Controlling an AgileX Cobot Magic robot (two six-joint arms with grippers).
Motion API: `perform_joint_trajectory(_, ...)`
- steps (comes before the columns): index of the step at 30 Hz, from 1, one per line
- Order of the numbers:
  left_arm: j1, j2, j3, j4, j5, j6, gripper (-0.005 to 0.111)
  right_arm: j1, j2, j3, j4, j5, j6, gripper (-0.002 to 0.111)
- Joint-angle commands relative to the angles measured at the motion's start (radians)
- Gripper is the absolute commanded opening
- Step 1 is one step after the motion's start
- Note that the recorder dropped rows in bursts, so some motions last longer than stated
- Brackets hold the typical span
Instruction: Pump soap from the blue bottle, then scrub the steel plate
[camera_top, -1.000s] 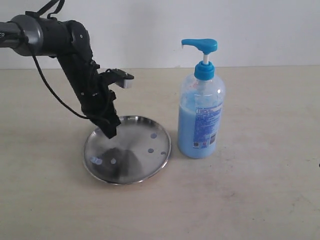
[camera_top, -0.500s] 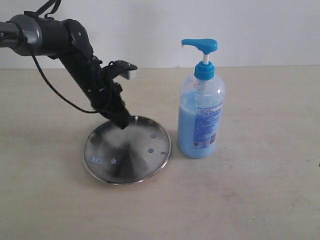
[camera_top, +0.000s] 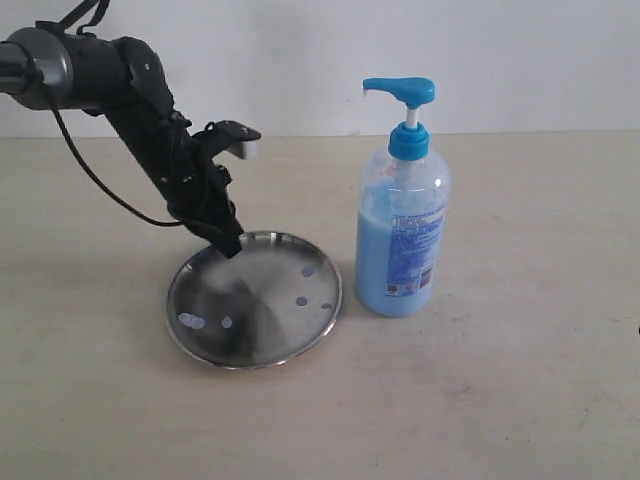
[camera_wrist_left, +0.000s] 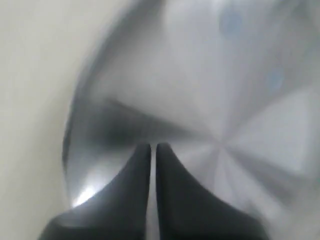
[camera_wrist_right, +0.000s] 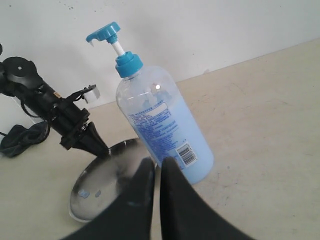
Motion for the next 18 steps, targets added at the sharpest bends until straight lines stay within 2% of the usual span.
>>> perform_joint_trajectory(1, -0.007, -0.011, -0.003, -0.170, 0.040, 0.140, 0.004, -0.004, -0.003, 0.000, -0.003, 0.003, -0.002, 0.001)
perform_joint_trajectory(4, -0.002, -0.037, -0.003, -0.090, 0.063, 0.060, 0.004, -0.004, -0.003, 0.000, -0.003, 0.003, -0.002, 0.001)
perform_joint_trajectory(7, 0.017, -0.103, -0.003, -0.062, -0.069, 0.010, 0.004, -0.004, -0.003, 0.000, -0.003, 0.003, -0.002, 0.001)
perform_joint_trajectory(11, 0.042, -0.245, 0.040, -0.131, -0.262, -0.041, 0.004, -0.004, -0.003, 0.000, -0.003, 0.003, -0.002, 0.001)
perform_joint_trajectory(13, 0.047, -0.345, 0.131, -0.148, -0.423, -0.043, 0.004, -0.004, -0.003, 0.000, -0.003, 0.003, -0.002, 0.001)
perform_joint_trajectory(18, 0.047, -0.618, 0.495, -0.172, -1.018, -0.195, 0.004, -0.004, -0.003, 0.000, -0.003, 0.003, 0.000, 0.001)
